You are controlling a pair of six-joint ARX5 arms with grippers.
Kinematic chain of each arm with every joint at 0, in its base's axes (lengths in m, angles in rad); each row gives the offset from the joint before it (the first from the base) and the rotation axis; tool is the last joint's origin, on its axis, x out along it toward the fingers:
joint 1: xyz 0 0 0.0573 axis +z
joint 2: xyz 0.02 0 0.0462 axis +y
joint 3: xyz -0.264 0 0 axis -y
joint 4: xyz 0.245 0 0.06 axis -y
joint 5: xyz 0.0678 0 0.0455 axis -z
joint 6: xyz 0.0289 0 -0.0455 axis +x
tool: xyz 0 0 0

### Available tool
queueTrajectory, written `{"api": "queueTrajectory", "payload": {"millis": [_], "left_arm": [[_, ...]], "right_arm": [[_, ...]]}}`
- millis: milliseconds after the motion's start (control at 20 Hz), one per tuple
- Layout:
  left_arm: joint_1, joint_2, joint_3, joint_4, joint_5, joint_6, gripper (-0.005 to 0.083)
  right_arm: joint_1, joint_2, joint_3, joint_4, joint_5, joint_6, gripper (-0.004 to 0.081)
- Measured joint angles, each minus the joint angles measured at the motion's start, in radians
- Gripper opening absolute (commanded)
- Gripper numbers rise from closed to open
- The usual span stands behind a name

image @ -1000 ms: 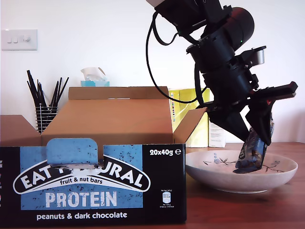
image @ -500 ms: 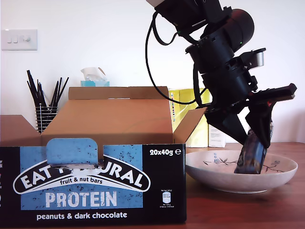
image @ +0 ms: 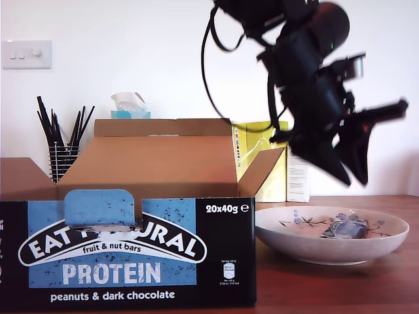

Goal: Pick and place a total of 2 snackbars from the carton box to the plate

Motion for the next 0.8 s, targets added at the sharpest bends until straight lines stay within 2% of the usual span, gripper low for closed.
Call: {"api": "queueTrajectory", "payload": {"millis": [100,250,450,800], "left_arm": [[0.001,-0.012,0.063,-0.008,0.032,0.0,-0.0024],[0.001,-0.09,0.062,-0.066,0.039,-0.001,-0.0024],[0.001,-0.188,0.063,-0.124,0.039,0.009,-0.0024],[-0.008,-0.187,0.062,-0.143,0.039,0.045,-0.0024]], "right_arm": [[0.0,0.0,0.0,0.0,0.002,0.0,-0.0013],[0.0,0.0,0.0,-0.002,0.048,-0.026,-0.0013],[0.0,0.009,0.0,0.002,0.055,-0.027,-0.0013],[0.0,0.035,-0.064,0.044,0.055,-0.027,-0.0013]]}}
